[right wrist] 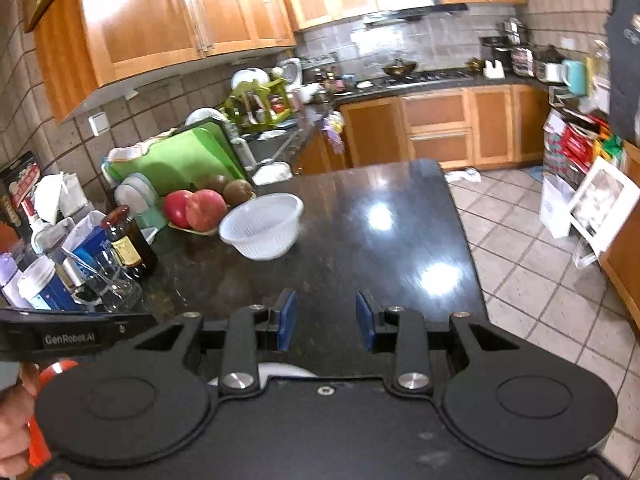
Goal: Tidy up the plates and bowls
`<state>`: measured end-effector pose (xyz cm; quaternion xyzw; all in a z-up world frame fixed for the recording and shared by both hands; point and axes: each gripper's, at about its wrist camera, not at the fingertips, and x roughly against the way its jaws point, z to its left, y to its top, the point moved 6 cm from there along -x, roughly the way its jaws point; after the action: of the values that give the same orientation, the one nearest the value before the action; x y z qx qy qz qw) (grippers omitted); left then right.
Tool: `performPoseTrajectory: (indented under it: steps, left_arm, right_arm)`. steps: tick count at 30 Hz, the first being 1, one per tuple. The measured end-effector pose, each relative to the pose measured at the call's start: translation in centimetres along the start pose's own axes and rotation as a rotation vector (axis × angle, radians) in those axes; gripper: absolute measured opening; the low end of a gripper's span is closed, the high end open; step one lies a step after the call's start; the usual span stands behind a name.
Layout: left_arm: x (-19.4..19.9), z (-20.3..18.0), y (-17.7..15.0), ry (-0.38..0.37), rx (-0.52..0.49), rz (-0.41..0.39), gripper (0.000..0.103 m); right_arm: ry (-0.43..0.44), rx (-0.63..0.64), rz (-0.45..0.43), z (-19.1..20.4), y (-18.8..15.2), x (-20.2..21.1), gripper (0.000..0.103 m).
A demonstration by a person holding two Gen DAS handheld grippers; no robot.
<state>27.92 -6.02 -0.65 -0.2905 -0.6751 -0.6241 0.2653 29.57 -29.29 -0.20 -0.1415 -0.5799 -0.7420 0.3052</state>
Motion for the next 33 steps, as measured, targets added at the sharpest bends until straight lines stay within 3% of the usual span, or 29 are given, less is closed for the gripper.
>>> performPoseTrajectory:
  steps: [12, 28, 33]
  left_arm:
    - [-1.8, 3.4, 5.5, 0.085, 0.055, -0.028, 0.024]
    - [-8.7, 5.4, 10.5, 0.131, 0.044, 0.023, 0.024]
    - [-12.1, 5.8, 11.3, 0.083, 0.083, 0.093, 0.024]
  right_arm:
    - [0.065, 0.030, 0.075, 2.6, 7.8, -6.4, 0.035]
    - [0.044, 0.060, 0.216, 3.5, 11.5, -16.8, 0.035]
    - [0.034, 0.073, 0.256, 3.7, 11.6, -20.0, 0.035]
